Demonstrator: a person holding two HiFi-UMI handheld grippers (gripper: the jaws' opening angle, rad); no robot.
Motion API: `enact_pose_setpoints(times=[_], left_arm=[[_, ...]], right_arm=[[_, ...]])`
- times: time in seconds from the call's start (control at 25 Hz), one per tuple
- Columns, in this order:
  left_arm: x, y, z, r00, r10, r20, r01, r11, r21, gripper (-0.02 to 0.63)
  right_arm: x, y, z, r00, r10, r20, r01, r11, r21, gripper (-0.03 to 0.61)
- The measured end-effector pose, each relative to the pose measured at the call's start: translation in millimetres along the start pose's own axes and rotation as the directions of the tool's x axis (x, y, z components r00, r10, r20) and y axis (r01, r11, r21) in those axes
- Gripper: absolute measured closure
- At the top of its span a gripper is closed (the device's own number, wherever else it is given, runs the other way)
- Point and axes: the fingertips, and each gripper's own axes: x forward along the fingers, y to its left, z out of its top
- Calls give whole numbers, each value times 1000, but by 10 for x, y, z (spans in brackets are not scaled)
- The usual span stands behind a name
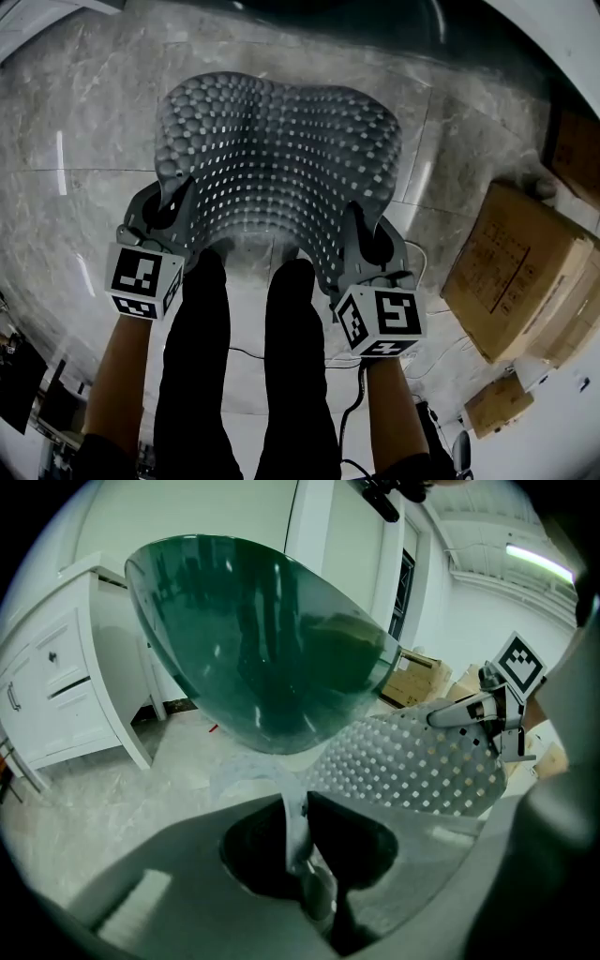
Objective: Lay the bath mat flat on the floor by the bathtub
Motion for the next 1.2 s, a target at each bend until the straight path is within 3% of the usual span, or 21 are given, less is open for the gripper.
enact_pose_setpoints(times=[0.4, 0.72, 1.2], left_arm=[[-149, -185, 252, 995, 83, -49, -79, 994, 69, 587], [70, 40, 47, 996, 86, -25, -84, 993, 82, 587], [191, -38, 151, 994, 107, -29, -104, 989, 104, 587]], right_arm=[[-87, -203, 32, 997, 71, 25, -72, 996, 52, 531], [210, -71, -104, 997, 67, 27, -67, 998, 13, 531], [263, -152, -90, 996, 82, 30, -83, 996, 21, 529]])
